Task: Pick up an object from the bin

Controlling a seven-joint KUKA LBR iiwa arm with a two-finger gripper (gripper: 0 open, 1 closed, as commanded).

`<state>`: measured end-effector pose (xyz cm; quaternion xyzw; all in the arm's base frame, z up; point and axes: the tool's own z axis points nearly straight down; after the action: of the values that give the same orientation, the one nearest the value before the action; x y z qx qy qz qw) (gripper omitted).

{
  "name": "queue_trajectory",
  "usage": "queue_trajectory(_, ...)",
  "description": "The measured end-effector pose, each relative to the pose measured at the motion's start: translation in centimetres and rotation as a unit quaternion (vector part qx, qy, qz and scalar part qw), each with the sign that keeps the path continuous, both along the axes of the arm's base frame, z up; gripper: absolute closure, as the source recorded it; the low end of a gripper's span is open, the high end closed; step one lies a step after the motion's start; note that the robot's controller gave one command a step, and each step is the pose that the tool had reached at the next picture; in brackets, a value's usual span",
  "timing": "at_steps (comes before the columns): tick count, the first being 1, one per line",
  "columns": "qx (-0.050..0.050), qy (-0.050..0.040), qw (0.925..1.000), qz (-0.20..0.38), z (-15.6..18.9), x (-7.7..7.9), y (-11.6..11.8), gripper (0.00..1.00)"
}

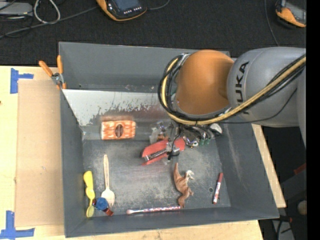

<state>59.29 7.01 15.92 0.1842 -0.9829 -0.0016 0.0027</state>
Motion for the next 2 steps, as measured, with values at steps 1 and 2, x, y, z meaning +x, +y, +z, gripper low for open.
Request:
queue_trajectory(1,0.000,0.0009,1.0000,-0.001,0.5,-0.1,0.0,1.00)
queue_trajectory(2,0.000,0.0029,1.0000,-0.002,2.5,-0.2,0.0,1.00)
